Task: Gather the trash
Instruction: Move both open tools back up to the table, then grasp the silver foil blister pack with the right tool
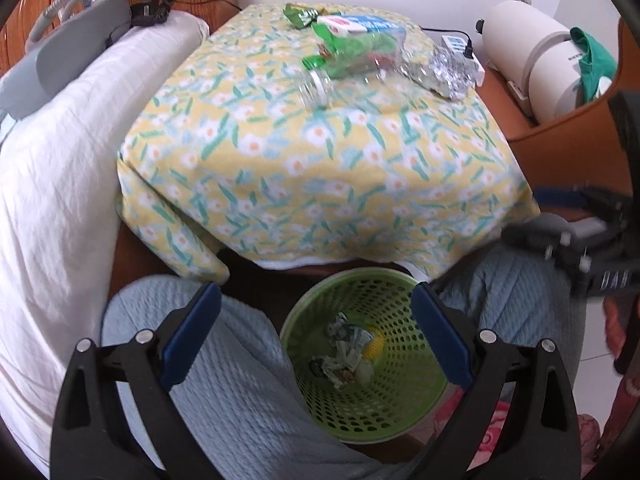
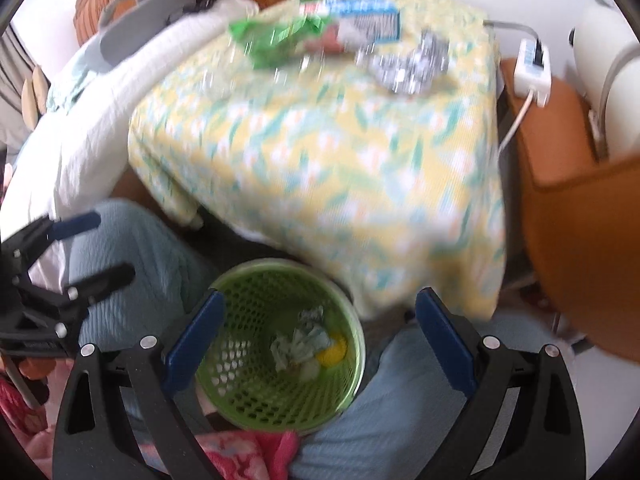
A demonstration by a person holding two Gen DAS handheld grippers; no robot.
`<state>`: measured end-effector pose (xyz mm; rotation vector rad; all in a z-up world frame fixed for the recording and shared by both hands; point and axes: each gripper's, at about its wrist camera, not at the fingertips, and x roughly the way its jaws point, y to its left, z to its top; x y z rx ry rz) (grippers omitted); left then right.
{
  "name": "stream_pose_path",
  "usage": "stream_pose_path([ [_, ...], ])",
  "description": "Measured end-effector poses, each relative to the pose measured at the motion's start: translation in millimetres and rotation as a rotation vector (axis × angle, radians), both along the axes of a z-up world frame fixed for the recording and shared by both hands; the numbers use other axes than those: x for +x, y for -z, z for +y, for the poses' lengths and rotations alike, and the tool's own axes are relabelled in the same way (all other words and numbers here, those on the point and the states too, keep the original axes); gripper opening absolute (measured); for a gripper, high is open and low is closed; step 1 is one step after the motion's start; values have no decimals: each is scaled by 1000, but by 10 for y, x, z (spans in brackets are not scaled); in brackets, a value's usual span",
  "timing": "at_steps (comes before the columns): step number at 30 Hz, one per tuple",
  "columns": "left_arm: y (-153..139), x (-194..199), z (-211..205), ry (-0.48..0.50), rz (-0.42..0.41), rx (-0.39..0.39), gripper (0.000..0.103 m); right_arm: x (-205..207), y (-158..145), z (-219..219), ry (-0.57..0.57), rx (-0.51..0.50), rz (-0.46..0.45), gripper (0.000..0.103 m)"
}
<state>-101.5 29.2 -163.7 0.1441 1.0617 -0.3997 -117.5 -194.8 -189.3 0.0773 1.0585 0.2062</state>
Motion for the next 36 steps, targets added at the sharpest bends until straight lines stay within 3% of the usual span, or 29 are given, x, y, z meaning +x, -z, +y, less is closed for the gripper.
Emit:
stream_pose_path([
  [9, -219, 245, -170, 29, -63, -12, 92, 703, -303, -288, 83, -66, -104, 95],
  [17, -313, 357, -382, 61, -90, -12, 92, 1271, -269, -455, 88, -56, -81, 95],
  [32, -324, 440, -519, 86, -117, 24, 92, 1619, 8, -395, 27, -54, -23, 95],
  [34, -319, 456, -525, 89, -120, 26, 92, 1626, 16, -409, 17, -40, -19, 91],
  [36, -316, 473, -541, 103, -128, 32, 92, 1632, 13, -438, 16, -34, -22, 80],
])
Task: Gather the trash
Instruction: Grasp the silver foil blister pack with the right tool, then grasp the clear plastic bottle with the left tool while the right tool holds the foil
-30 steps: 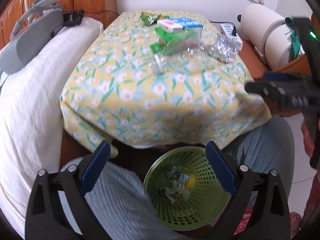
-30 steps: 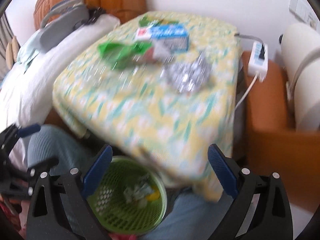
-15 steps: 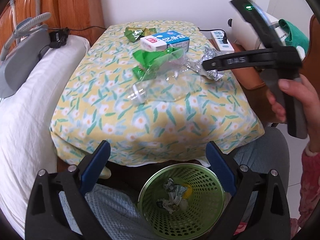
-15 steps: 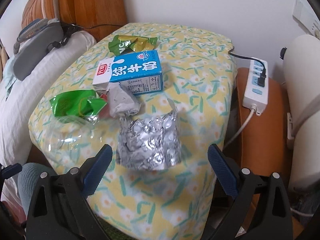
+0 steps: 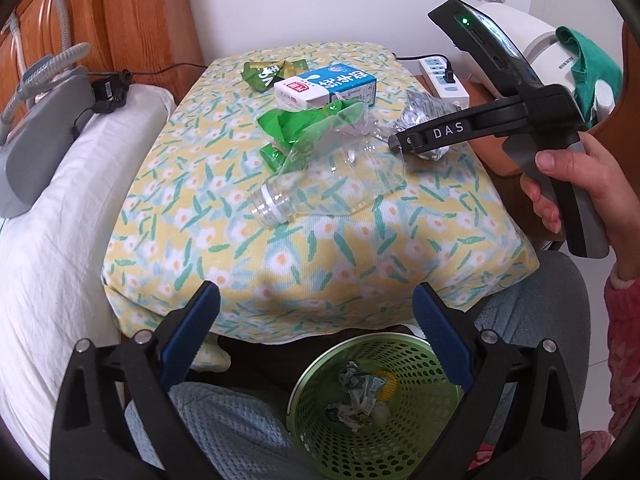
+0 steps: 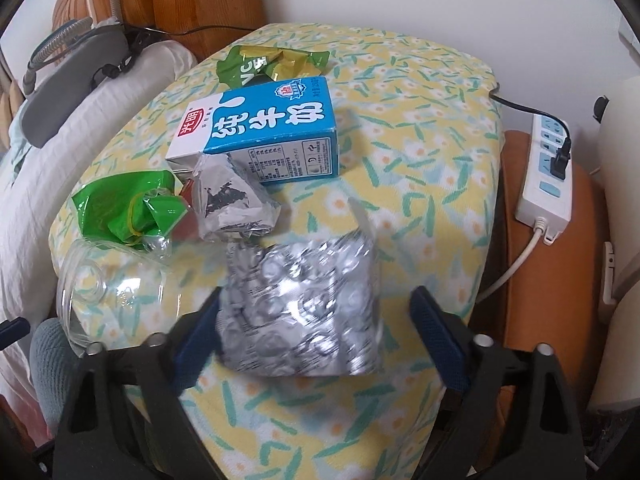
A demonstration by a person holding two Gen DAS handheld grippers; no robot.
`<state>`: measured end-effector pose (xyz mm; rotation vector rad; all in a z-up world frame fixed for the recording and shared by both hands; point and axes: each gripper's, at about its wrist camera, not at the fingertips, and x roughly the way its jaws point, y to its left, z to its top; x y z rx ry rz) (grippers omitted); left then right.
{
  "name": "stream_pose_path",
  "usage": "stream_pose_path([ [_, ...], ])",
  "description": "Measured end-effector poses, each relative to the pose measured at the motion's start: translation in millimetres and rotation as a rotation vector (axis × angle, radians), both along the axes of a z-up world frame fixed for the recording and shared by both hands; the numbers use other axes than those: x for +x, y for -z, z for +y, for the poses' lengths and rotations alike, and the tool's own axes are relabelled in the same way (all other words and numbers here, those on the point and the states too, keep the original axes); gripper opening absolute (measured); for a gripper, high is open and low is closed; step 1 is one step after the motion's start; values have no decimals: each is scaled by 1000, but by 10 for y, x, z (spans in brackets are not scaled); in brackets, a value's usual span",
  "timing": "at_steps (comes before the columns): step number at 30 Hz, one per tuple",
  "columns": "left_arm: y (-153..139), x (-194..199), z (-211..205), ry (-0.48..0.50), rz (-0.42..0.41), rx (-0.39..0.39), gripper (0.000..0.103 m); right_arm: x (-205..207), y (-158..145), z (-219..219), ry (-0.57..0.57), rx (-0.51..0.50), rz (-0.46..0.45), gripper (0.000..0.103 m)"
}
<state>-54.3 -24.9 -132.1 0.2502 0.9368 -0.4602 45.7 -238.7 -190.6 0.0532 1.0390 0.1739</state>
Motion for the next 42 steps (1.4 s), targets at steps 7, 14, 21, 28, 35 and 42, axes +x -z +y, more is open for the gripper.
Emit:
stream_pose_path([
  [7, -50, 97, -94, 87, -111, 47, 92, -2, -35, -76, 10, 31, -9, 63],
  [14, -101, 336, -288, 254, -261, 134, 92, -43, -151, -111, 20, 20, -42, 62],
  [21, -81, 507, -463, 478, -324, 191, 92, -92, -274, -164, 26, 44, -76, 62],
  [28, -11, 655, -557, 603, -303, 200, 92, -88, -271, -152, 13, 78, -80, 62],
  [35, 55, 650, -638, 687, -291, 208, 87, -64, -266, -166, 18, 100, -87, 62],
  [42, 98, 589, -693, 716, -267, 195, 70, -79, -254, -165, 14, 107, -83, 62],
])
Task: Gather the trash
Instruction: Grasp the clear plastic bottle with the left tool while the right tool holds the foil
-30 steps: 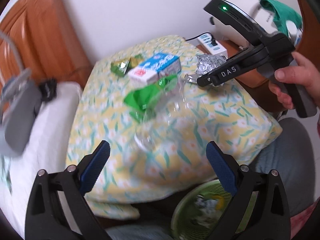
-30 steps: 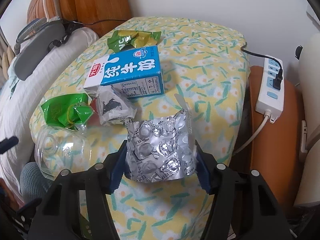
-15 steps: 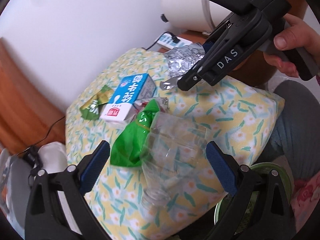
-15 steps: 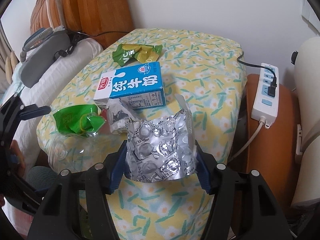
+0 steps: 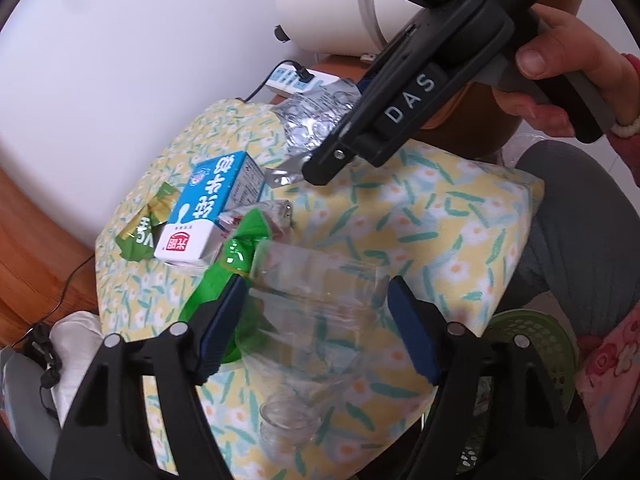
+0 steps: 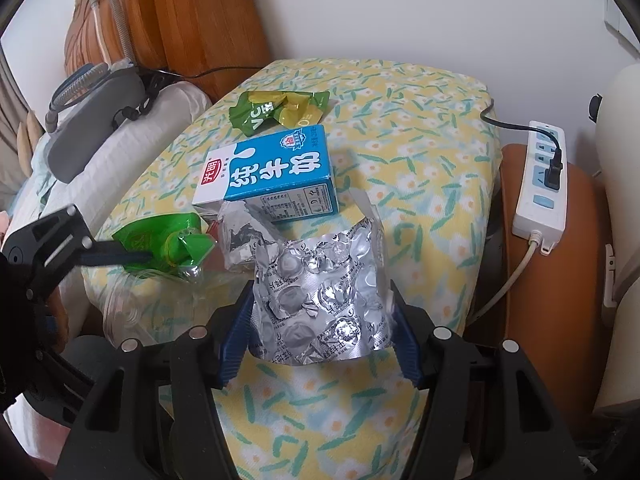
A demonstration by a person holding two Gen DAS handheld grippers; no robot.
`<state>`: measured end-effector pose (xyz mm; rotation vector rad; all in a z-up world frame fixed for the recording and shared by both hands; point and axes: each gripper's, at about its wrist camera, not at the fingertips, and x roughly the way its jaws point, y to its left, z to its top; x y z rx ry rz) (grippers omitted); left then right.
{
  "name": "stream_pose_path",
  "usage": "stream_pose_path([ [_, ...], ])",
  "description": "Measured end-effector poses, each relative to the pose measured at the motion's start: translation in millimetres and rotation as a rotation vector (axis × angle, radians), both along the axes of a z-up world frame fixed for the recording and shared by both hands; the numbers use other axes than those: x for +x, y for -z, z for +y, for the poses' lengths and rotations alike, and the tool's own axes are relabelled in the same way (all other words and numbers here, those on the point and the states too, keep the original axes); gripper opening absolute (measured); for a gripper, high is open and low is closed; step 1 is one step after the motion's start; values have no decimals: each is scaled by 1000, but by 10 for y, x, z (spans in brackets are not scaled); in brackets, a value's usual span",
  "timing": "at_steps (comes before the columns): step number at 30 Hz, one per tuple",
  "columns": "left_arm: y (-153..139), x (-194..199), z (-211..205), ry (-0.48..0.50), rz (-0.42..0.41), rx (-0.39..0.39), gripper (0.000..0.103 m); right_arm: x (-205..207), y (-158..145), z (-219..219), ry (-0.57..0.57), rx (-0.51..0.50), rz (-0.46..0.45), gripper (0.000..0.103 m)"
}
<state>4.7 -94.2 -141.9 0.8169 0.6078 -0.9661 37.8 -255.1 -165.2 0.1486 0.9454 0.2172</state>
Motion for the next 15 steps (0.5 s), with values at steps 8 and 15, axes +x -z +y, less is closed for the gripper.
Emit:
stream_pose_path([
  [8, -141, 25, 121, -97, 14, -90, 69, -76, -23, 0, 12, 9, -8, 62],
  [15, -295, -92, 289, -206, 16, -195, 68, -206, -112, 55, 17, 4, -28, 62],
])
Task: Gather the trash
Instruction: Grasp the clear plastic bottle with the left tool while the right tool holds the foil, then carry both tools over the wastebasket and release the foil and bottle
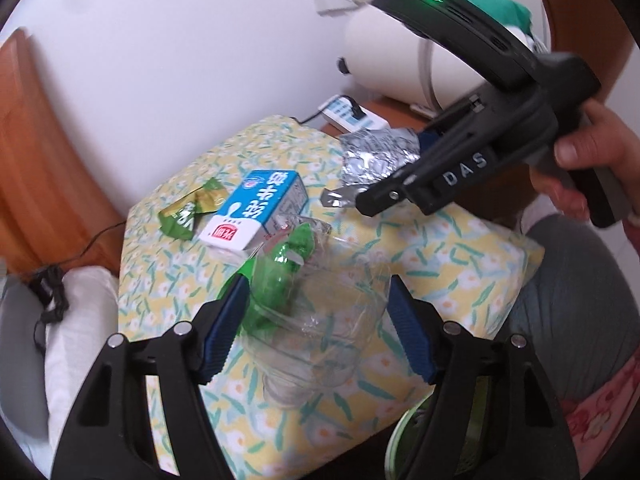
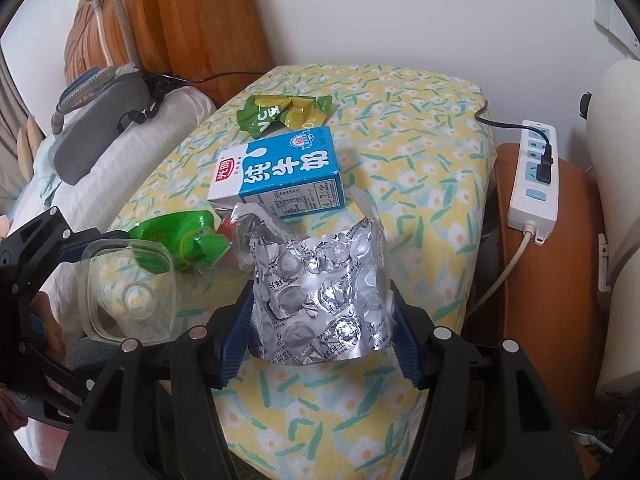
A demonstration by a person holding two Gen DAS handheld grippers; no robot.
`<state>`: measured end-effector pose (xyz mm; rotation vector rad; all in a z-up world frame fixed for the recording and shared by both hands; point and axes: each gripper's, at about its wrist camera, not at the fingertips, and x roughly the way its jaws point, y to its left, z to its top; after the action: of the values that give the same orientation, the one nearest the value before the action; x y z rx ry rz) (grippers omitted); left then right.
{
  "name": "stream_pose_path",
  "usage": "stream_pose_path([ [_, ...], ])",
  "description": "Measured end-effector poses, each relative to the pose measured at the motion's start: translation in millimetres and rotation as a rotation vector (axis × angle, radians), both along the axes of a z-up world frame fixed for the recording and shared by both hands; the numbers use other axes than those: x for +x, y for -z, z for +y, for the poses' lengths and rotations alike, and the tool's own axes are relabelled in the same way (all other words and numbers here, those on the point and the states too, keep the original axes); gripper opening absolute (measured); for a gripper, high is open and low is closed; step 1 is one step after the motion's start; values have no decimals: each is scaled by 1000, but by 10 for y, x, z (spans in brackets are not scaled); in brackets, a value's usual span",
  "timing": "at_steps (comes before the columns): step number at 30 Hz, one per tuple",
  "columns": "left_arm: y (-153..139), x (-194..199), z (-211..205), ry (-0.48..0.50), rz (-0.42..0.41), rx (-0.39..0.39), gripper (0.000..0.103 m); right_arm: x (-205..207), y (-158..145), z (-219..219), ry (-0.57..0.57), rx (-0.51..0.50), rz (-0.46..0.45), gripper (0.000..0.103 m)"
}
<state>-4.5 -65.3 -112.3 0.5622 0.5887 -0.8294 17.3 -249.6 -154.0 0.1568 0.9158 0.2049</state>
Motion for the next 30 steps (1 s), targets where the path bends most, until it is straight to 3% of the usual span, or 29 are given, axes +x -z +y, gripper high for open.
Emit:
stream_pose_path([
  [10, -215, -344, 486, -203, 53, -191, 67, -529, -215, 182, -33, 0, -32, 62],
  [16, -272, -595, 756, -374, 68, -193, 67, -1026, -207, 382, -103, 10, -6, 62],
  [21, -152, -817, 931, -473, 127, -186, 67, -1350, 189, 670, -194, 24, 111, 62],
  [27, 38, -1050, 1085, -511, 183, -187, 67, -1513, 1072, 1103, -293, 38, 304, 62],
  [30, 101, -1108, 1154, -531, 196, -181, 67, -1508, 1278, 1262, -336, 16, 334, 62],
])
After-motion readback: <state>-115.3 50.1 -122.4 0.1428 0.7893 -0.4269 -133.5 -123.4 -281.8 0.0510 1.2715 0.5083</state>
